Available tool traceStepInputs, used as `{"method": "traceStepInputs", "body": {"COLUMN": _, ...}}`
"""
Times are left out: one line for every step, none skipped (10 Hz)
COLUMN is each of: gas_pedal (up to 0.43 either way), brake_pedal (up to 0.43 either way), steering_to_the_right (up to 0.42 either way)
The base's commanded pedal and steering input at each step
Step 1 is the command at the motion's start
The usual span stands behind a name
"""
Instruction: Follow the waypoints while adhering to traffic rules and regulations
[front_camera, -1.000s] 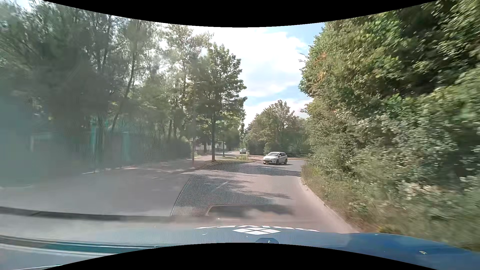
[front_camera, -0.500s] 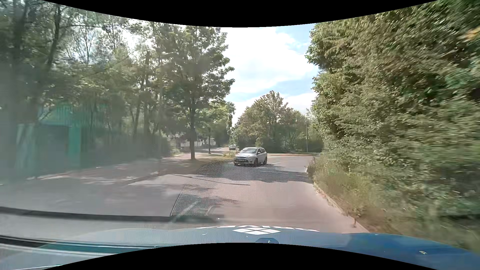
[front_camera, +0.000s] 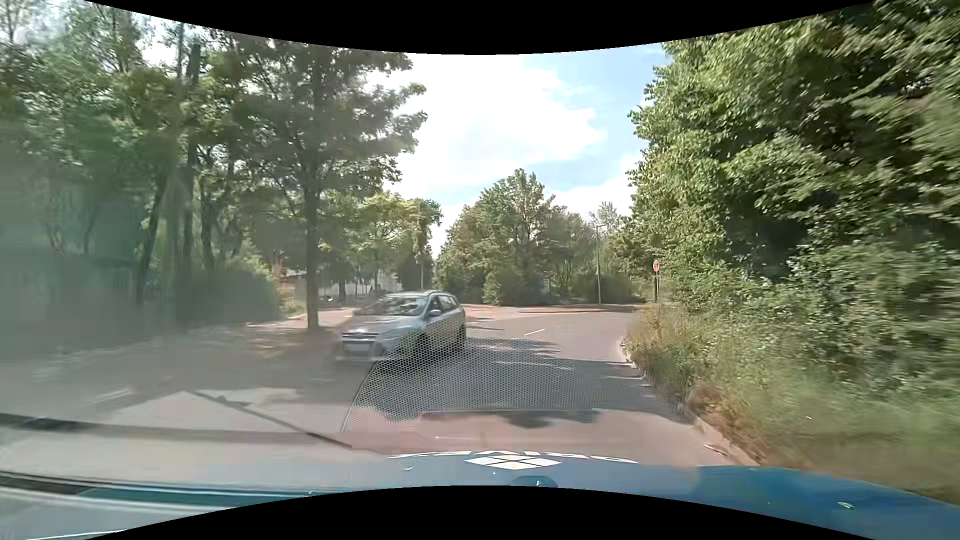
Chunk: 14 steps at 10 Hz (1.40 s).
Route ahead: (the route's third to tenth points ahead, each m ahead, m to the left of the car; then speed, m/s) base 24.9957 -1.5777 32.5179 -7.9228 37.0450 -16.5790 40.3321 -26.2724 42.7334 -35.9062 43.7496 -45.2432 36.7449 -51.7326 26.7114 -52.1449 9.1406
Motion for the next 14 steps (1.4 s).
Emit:
{"method": "traceStepInputs", "body": {"gas_pedal": 0.118, "brake_pedal": 0.0, "steering_to_the_right": 0.078}}
{"method": "traceStepInputs", "body": {"gas_pedal": 0.118, "brake_pedal": 0.0, "steering_to_the_right": 0.077}}
{"method": "traceStepInputs", "body": {"gas_pedal": 0.118, "brake_pedal": 0.0, "steering_to_the_right": 0.075}}
{"method": "traceStepInputs", "body": {"gas_pedal": 0.118, "brake_pedal": 0.0, "steering_to_the_right": 0.075}}
{"method": "traceStepInputs", "body": {"gas_pedal": 0.118, "brake_pedal": 0.0, "steering_to_the_right": 0.077}}
{"method": "traceStepInputs", "body": {"gas_pedal": 0.118, "brake_pedal": 0.0, "steering_to_the_right": 0.077}}
{"method": "traceStepInputs", "body": {"gas_pedal": 0.118, "brake_pedal": 0.0, "steering_to_the_right": 0.077}}
{"method": "traceStepInputs", "body": {"gas_pedal": 0.118, "brake_pedal": 0.0, "steering_to_the_right": 0.077}}
{"method": "traceStepInputs", "body": {"gas_pedal": 0.118, "brake_pedal": 0.0, "steering_to_the_right": 0.078}}
{"method": "traceStepInputs", "body": {"gas_pedal": 0.118, "brake_pedal": 0.0, "steering_to_the_right": 0.078}}
{"method": "traceStepInputs", "body": {"gas_pedal": 0.098, "brake_pedal": 0.0, "steering_to_the_right": 0.08}}
{"method": "traceStepInputs", "body": {"gas_pedal": 0.079, "brake_pedal": 0.0, "steering_to_the_right": 0.083}}
{"method": "traceStepInputs", "body": {"gas_pedal": 0.079, "brake_pedal": 0.0, "steering_to_the_right": 0.087}}
{"method": "traceStepInputs", "body": {"gas_pedal": 0.079, "brake_pedal": 0.0, "steering_to_the_right": 0.09}}
